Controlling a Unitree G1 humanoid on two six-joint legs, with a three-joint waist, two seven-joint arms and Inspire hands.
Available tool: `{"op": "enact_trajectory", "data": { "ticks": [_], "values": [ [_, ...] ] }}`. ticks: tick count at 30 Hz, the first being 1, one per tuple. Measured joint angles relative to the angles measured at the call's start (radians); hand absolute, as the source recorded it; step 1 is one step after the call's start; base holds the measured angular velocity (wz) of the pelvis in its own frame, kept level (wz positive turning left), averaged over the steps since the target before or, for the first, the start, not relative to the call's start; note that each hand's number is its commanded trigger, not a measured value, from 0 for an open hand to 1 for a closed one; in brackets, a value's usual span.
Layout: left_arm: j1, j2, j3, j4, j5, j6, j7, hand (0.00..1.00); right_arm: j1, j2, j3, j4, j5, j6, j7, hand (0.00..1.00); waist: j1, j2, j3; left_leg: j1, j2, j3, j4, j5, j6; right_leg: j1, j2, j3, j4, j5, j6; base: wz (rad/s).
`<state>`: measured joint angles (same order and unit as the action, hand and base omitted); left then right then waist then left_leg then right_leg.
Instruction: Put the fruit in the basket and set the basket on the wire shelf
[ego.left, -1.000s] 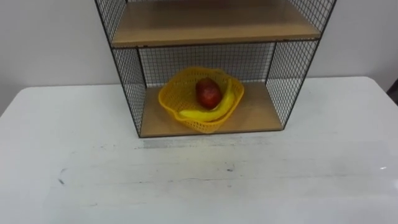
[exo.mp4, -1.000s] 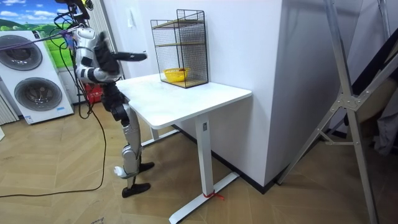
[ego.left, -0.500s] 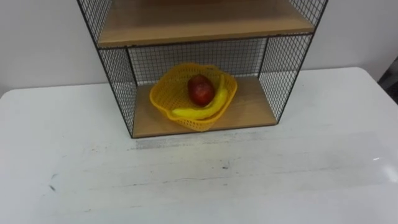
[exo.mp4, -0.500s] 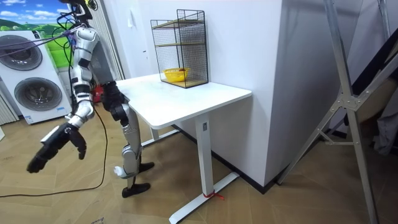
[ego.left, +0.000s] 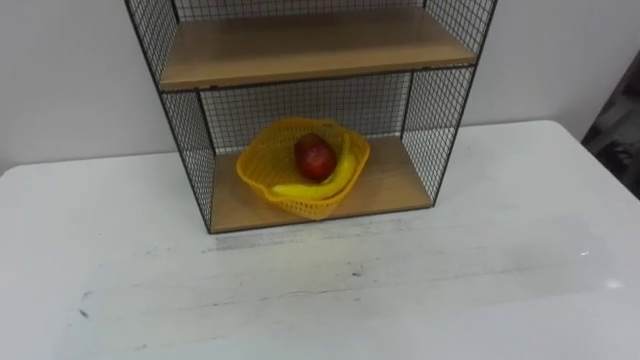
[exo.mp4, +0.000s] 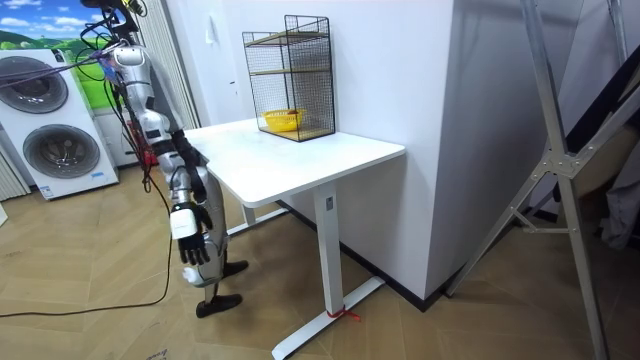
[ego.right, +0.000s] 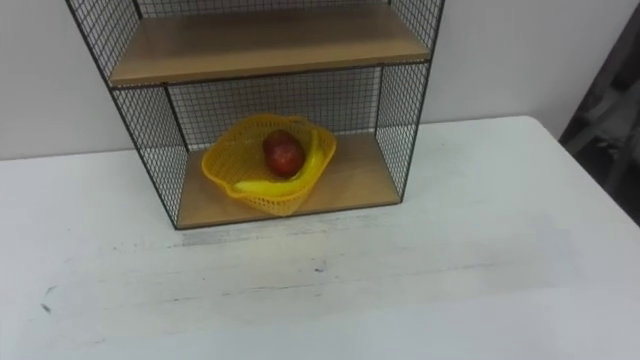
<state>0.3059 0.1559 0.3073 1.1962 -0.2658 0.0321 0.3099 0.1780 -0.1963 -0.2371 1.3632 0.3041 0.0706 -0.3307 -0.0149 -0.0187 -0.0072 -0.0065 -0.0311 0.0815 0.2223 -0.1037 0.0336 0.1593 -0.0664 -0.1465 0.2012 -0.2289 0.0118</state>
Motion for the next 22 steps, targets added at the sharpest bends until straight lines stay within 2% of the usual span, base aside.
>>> {"op": "enact_trajectory", "data": {
  "ticks": [4,7,9,13,18,22],
  "values": [
    [-0.022,-0.001,-0.058,-0.061,0.107,0.049,-0.022,0.0,-0.021,0.004,0.03,-0.022,-0.11,0.056,0.077,0.0,-0.002,0.004,0.0046,0.0,0.001,-0.001,0.0,0.001,-0.001,-0.002,0.001,-0.006,0.0,-0.005,0.001,-0.01],
    [-0.052,-0.001,-0.067,-0.062,0.161,0.052,-0.047,0.0,-0.022,0.005,0.045,-0.029,-0.148,0.068,0.106,0.0,-0.006,0.008,0.0104,0.001,0.0,0.0,-0.001,0.001,0.0,-0.007,0.002,0.003,0.002,-0.007,-0.001,-0.07],
    [-0.051,0.0,-0.095,-0.062,0.217,0.06,-0.058,0.0,-0.022,0.007,0.072,-0.037,-0.21,0.079,0.121,0.0,-0.009,0.007,0.0129,0.0,-0.001,-0.002,-0.002,0.001,0.0,-0.009,0.003,0.003,0.002,-0.006,-0.001,-0.04],
    [-0.059,-0.012,-0.17,-0.066,0.374,0.094,-0.076,0.0,-0.026,0.014,0.151,-0.039,-0.307,0.106,0.184,0.0,-0.009,0.002,0.0127,-0.001,-0.001,-0.005,0.0,0.002,0.0,-0.004,0.001,-0.012,0.002,-0.004,0.003,0.05],
    [-0.066,-0.019,-0.213,-0.068,0.437,0.115,-0.102,0.0,-0.032,0.029,0.219,-0.044,-0.349,0.136,0.265,0.0,-0.006,-0.006,0.0121,-0.002,-0.001,-0.009,0.001,0.002,0.0,-0.003,0.0,-0.019,0.002,-0.008,-0.001,0.04],
    [-0.066,-0.02,-0.236,-0.068,0.438,0.124,-0.118,0.0,-0.04,0.03,0.258,-0.044,-0.352,0.152,0.325,0.0,-0.007,-0.006,0.012,-0.001,-0.001,-0.009,0.004,0.002,0.0,-0.001,0.003,-0.019,0.003,-0.007,0.0,0.0]
  ]
}}
